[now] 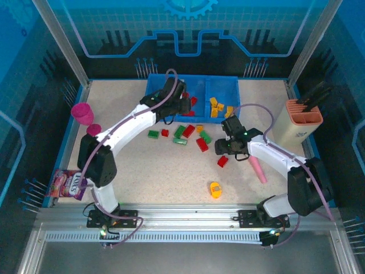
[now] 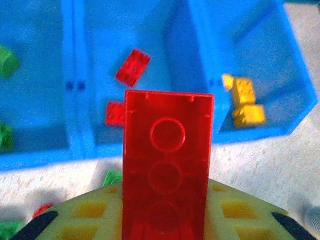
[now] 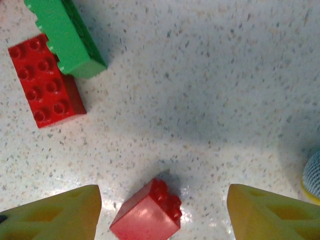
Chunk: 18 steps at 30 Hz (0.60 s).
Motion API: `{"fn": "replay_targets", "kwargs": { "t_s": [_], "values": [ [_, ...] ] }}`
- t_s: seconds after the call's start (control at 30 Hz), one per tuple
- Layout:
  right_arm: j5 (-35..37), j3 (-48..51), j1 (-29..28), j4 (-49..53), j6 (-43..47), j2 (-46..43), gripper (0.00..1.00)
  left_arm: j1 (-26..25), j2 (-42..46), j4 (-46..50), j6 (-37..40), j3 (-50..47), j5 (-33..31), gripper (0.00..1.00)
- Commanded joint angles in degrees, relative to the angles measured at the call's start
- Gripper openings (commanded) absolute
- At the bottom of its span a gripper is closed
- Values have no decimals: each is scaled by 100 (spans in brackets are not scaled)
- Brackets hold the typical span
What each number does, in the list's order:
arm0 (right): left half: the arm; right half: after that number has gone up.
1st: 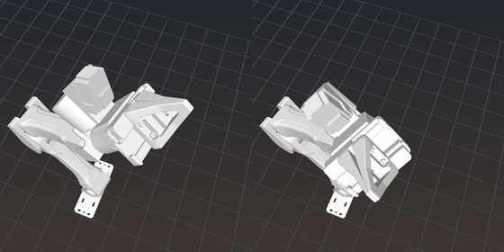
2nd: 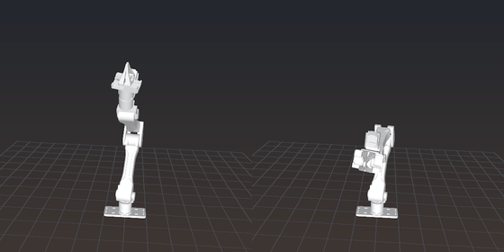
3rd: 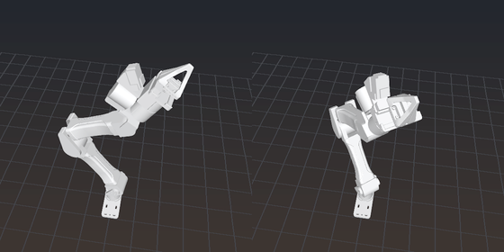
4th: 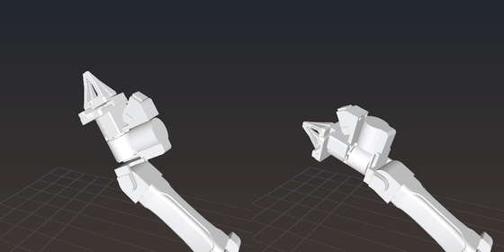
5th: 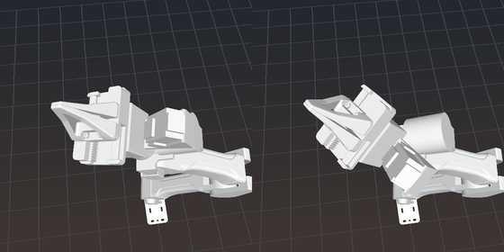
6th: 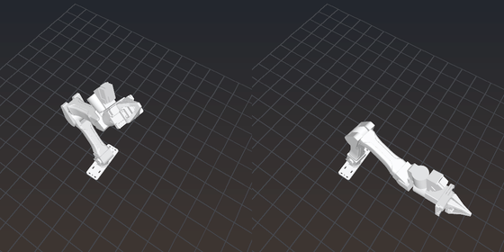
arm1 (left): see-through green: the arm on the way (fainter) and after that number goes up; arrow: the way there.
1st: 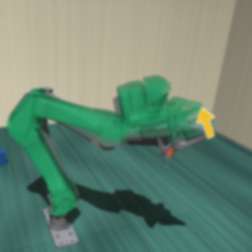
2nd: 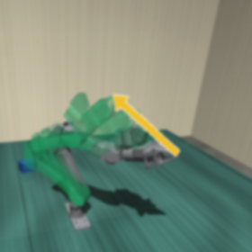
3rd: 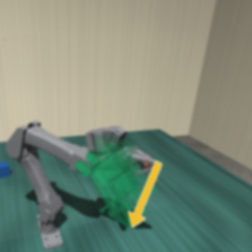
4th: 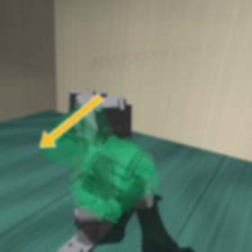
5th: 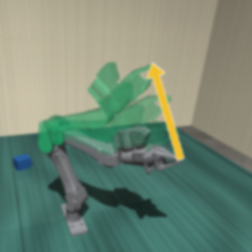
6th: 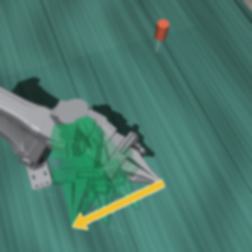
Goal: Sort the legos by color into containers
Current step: Place the lego in the container.
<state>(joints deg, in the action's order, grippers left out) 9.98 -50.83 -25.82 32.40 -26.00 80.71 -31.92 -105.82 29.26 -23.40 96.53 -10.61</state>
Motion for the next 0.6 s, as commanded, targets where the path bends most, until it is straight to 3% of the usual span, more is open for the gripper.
{"fn": "replay_targets", "kwargs": {
  "t_s": [0.0, 0.3, 0.57],
  "values": [
    [-228, 278, 34, 139, -572, -257, 71, -25, -731, 43, 248, 554, 113, 32],
    [-421, 697, 42, 158, -1532, -387, 77, 26, -2710, 445, 480, 2606, 87, 33],
    [-818, 1035, 47, -472, -1919, -122, 78, 55, -3328, 678, 541, 3286, 59, 41]
  ]
}}
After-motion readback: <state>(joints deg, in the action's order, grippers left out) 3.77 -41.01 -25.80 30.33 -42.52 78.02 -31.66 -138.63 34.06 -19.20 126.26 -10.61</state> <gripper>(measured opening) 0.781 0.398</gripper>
